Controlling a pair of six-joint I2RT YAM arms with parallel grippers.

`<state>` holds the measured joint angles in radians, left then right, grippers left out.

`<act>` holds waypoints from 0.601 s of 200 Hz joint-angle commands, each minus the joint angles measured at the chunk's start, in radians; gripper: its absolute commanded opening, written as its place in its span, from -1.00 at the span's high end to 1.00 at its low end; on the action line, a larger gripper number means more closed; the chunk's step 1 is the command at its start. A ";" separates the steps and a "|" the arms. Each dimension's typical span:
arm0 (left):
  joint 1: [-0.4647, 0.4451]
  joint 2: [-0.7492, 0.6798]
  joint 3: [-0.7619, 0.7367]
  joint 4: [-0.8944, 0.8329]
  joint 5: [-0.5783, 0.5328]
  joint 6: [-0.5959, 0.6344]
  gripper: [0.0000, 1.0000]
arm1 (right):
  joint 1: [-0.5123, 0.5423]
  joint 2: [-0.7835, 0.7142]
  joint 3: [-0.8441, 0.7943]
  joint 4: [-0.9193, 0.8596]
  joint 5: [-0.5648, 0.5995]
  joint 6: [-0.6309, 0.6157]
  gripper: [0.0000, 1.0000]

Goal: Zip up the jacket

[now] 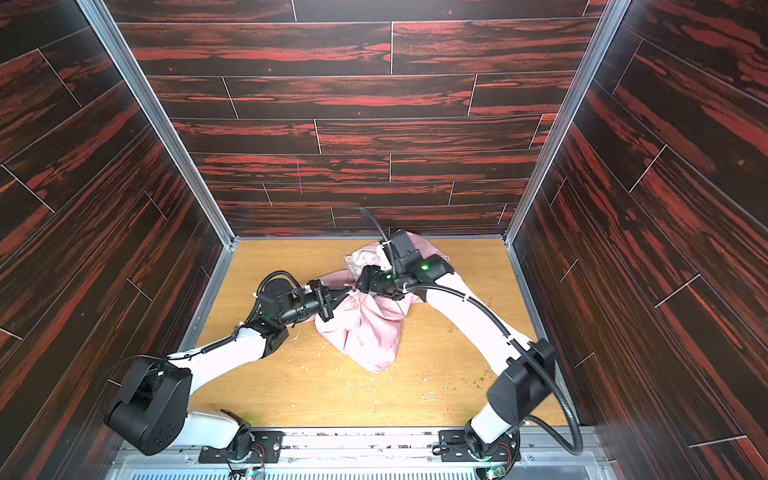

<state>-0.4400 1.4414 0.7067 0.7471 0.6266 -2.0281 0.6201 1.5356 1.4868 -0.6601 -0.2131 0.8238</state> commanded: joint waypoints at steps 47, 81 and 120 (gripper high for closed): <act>-0.006 0.053 0.005 0.222 0.007 -0.040 1.00 | -0.067 -0.243 -0.638 0.751 -0.271 0.763 -0.19; -0.005 0.049 -0.008 0.223 0.025 -0.051 1.00 | -0.062 -0.233 -0.702 0.981 -0.237 0.831 -0.29; -0.005 0.047 -0.020 0.224 0.033 -0.059 1.00 | -0.057 -0.222 -0.678 1.065 -0.204 0.820 -0.32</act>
<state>-0.4404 1.4952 0.6991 0.9146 0.6365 -2.0624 0.5560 1.3243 0.7845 0.2611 -0.4366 1.6020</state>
